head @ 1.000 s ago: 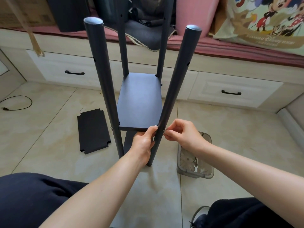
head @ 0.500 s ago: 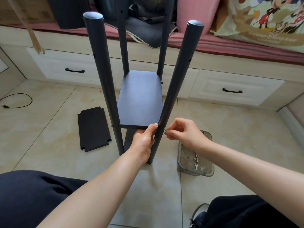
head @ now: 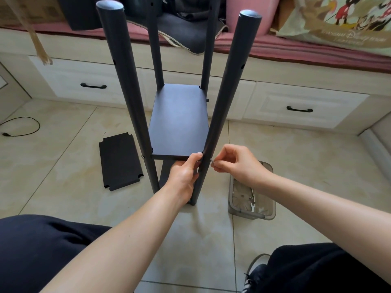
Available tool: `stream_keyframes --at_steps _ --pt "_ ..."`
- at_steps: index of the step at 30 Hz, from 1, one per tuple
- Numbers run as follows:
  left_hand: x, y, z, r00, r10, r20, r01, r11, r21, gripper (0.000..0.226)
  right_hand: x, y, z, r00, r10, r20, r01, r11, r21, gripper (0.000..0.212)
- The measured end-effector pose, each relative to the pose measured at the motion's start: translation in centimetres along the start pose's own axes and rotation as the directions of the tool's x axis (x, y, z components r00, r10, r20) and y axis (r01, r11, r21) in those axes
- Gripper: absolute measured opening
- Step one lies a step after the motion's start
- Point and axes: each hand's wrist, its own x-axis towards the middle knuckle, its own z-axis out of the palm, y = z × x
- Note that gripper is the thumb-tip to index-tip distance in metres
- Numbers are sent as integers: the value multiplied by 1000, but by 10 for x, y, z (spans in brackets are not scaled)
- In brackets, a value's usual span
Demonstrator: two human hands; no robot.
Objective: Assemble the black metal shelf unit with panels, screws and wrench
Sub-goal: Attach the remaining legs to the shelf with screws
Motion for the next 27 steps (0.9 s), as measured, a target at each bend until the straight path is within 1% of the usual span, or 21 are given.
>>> stream_keyframes --at_steps 3,5,7,8,9,10,12,14,16,21,25,27 --pt "-1 1 1 1000 -1 -6 1 1000 0 9 2 0 -1 1000 21 15 -21 999 32 10" --pt "-1 1 1 1000 -2 -8 2 1000 -4 9 2 -2 -3 1000 8 21 -7 1000 -14 9" --pt "-2 1 2 1000 -3 -10 3 1000 -4 8 2 -3 -5 997 -78 21 80 980 -180 11" --pt "-2 2 1 1000 -3 -12 3 1000 -3 8 1 -3 -4 990 -135 25 137 950 -280 13" --pt "-2 2 1 1000 -2 -12 2 1000 -5 7 0 -4 -3 984 -176 24 173 922 -347 15" --pt "-3 2 1 1000 0 -12 0 1000 -8 7 -1 -4 -2 982 -189 14 181 912 -368 17" --pt "-3 2 1 1000 -1 -8 1 1000 -11 8 -2 -2 -1 989 -148 -14 137 946 -294 19" --pt "-3 2 1 1000 -4 -5 4 1000 -21 8 0 0 0 998 -63 -31 59 990 -132 16" --pt "-3 2 2 1000 -2 -4 2 999 -33 7 0 1 0 999 -15 -32 15 1000 -13 13" --pt "-2 2 0 1000 -4 3 5 1000 -12 10 0 1 5 997 -38 -60 37 999 -29 10" --pt "-1 1 0 1000 -4 10 4 1000 -15 11 2 3 7 998 14 -64 -10 998 66 6" --pt "0 0 0 1000 -6 2 6 1000 -7 13 1 5 7 995 83 -49 -72 978 198 4"
